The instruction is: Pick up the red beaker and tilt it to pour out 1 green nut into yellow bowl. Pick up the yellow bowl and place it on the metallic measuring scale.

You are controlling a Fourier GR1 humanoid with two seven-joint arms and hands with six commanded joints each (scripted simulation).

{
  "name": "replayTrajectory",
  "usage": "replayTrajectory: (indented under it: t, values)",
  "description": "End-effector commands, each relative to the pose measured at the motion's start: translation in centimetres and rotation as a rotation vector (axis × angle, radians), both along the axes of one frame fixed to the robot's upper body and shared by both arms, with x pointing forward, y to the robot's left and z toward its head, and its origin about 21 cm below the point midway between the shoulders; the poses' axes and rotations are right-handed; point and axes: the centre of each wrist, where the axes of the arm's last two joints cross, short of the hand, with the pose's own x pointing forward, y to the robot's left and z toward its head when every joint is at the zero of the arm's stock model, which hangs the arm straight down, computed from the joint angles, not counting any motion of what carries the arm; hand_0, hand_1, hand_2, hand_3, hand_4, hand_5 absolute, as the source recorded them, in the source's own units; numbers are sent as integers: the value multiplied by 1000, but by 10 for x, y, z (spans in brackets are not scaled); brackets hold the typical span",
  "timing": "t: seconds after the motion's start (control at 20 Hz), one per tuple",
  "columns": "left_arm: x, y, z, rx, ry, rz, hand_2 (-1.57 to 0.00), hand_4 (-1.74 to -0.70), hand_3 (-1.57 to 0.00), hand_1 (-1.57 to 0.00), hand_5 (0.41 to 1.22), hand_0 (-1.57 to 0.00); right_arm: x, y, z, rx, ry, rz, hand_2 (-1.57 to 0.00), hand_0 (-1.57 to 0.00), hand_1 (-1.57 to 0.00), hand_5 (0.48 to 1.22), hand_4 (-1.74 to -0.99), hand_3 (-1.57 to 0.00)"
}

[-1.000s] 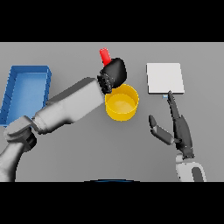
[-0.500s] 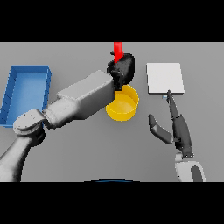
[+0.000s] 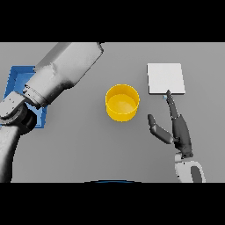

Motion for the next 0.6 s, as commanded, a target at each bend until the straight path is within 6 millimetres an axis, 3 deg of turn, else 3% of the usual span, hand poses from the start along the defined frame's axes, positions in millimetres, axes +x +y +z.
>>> replayTrajectory:
  t: [0.0,0.15,0.3,0.55]
  values:
    - [6,10,10,-88,10,62,-1571,-1729,-1290,-1571,1221,-1571,-1,-1,0,-6,-19,5,1,1,1,683,-1001,1]
    - [18,45,42,-360,16,233,-1571,-1735,-1427,-1571,1221,-1571,1,-4,1,-8,-18,1,1,1,1,672,-990,1]
    - [29,102,52,-642,12,385,-1571,-1738,-1448,-1571,1221,-1571,3,0,4,19,-17,16,1,1,1,669,-1006,1]
    - [31,202,25,-1049,-42,632,-1571,-1740,-1417,-1571,1221,-1571,6,-1,1,38,0,9,1,1,1,654,-1023,1]
